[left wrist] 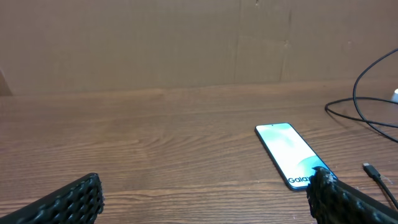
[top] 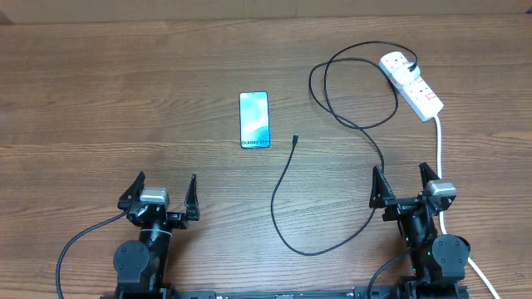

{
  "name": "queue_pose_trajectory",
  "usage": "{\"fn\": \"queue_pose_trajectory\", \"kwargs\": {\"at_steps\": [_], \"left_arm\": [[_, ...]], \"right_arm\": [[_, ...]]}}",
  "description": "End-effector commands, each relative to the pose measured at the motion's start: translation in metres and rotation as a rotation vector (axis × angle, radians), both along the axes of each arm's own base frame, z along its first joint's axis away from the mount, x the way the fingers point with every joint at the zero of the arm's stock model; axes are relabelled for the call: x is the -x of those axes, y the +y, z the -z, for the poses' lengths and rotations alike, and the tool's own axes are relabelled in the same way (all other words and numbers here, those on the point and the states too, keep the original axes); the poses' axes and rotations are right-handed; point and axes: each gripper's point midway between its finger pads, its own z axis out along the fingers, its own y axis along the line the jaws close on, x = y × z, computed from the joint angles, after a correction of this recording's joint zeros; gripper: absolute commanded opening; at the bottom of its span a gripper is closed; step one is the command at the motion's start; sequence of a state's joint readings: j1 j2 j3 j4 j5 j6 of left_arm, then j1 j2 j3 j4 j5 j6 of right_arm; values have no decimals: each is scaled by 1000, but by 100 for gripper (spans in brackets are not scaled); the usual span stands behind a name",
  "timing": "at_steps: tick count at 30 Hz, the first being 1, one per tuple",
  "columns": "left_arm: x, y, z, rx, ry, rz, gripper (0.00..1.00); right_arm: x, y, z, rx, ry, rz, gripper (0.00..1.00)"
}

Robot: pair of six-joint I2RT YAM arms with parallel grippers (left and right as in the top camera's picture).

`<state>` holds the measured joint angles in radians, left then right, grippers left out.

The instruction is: Plug charger to phone and switch on socket

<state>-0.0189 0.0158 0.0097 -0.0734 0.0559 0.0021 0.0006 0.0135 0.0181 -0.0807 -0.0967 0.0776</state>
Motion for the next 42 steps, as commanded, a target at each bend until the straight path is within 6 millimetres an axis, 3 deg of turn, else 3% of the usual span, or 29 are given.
{"fn": "queue_pose_trajectory", "kwargs": {"at_steps": [1, 33, 42], "left_arm": [[0, 2, 0, 9, -4, -12, 99], [0, 2, -1, 9, -9, -12, 100], [1, -10, -2, 50, -8, 57, 100]], "right_arm": [[0, -2, 2, 4, -5, 9, 100], [0, -2, 1, 4, -5, 9, 100], [0, -2, 1, 4, -5, 9, 100]]}}
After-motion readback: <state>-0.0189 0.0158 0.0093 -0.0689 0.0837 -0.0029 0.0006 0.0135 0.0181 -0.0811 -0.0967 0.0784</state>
